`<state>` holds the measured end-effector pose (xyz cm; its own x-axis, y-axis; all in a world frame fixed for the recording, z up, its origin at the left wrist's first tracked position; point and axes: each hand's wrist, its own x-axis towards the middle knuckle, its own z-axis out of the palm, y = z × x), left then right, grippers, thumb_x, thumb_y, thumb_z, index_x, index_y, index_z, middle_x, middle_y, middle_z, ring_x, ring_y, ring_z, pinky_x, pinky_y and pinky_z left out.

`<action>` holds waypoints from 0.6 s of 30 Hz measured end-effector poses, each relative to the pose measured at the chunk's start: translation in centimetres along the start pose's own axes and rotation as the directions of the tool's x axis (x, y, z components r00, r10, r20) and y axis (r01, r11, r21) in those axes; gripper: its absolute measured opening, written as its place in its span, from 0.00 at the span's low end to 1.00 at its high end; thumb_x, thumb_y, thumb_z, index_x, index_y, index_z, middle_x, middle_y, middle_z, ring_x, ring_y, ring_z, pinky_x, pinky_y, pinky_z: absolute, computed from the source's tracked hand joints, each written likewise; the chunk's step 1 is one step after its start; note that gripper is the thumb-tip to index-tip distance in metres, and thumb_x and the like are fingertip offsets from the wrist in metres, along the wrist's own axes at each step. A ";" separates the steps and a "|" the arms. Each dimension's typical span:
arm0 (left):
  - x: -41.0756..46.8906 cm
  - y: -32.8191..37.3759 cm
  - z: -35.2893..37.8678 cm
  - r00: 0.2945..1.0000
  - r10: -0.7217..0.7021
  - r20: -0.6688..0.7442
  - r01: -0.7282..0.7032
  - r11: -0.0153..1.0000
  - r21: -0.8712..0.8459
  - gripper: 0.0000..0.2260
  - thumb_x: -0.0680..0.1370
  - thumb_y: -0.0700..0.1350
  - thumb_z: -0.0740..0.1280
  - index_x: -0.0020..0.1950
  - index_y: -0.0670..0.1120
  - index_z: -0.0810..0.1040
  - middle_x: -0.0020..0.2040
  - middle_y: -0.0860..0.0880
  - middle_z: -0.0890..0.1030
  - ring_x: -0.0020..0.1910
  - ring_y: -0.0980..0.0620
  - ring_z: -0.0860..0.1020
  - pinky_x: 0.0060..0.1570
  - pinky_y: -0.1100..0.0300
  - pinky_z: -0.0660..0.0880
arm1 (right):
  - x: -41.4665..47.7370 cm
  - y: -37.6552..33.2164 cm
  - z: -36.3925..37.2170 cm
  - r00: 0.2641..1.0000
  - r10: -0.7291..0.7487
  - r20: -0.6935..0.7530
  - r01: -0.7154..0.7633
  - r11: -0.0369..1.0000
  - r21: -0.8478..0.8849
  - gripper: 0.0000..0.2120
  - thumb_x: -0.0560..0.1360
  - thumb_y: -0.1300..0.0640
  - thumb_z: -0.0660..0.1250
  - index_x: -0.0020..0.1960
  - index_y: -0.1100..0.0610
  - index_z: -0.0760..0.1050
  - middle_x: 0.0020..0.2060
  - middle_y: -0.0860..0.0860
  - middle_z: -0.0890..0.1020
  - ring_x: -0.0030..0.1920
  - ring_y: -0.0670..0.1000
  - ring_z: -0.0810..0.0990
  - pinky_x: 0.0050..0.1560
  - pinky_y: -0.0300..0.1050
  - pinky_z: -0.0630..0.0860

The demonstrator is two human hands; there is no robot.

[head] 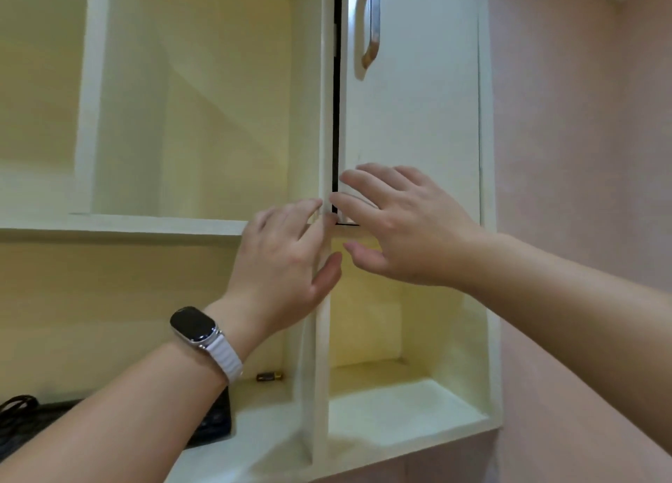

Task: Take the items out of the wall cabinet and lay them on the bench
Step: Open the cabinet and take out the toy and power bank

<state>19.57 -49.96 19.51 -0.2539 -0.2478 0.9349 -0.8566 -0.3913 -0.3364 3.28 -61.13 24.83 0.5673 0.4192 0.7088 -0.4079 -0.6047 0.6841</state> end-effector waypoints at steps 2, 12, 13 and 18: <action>-0.4 -0.3 0.6 0.999 0.035 -0.030 -0.034 0.999 0.031 0.23 0.77 0.54 0.62 0.67 0.43 0.76 0.65 0.43 0.77 0.60 0.44 0.76 0.59 0.49 0.66 | 0.8 0.7 0.8 0.999 -0.026 -0.035 0.025 0.999 -0.034 0.25 0.74 0.43 0.62 0.64 0.57 0.75 0.64 0.57 0.77 0.67 0.59 0.71 0.63 0.57 0.68; -1.0 -1.2 2.6 0.976 0.135 -0.172 -0.109 0.982 0.152 0.22 0.74 0.54 0.67 0.63 0.44 0.80 0.66 0.44 0.78 0.56 0.45 0.80 0.60 0.49 0.67 | 2.5 3.5 2.6 0.977 -0.203 -0.071 0.194 0.974 -0.116 0.22 0.74 0.42 0.63 0.57 0.59 0.76 0.62 0.58 0.77 0.73 0.58 0.67 0.72 0.62 0.61; -1.0 -1.1 2.7 0.974 0.126 -0.187 -0.101 0.985 0.138 0.21 0.74 0.54 0.67 0.63 0.44 0.80 0.65 0.44 0.78 0.56 0.45 0.80 0.60 0.49 0.67 | 2.7 3.6 2.4 0.973 -0.219 -0.076 0.208 0.970 -0.127 0.21 0.74 0.42 0.62 0.56 0.59 0.76 0.59 0.57 0.78 0.72 0.58 0.69 0.71 0.62 0.61; -0.8 -0.9 2.7 0.971 0.124 -0.204 -0.097 0.986 0.138 0.20 0.74 0.53 0.67 0.61 0.44 0.81 0.64 0.44 0.79 0.54 0.46 0.80 0.58 0.48 0.68 | 2.3 4.1 0.1 0.961 -0.272 -0.047 0.262 0.952 -0.157 0.19 0.73 0.45 0.61 0.56 0.57 0.75 0.56 0.56 0.78 0.66 0.59 0.72 0.69 0.61 0.63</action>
<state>21.75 -51.78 18.71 -0.4442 -0.1088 0.8893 -0.7576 -0.4842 -0.4377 2.96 -62.75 29.28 0.6230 0.5992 0.5028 -0.3517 -0.3596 0.8643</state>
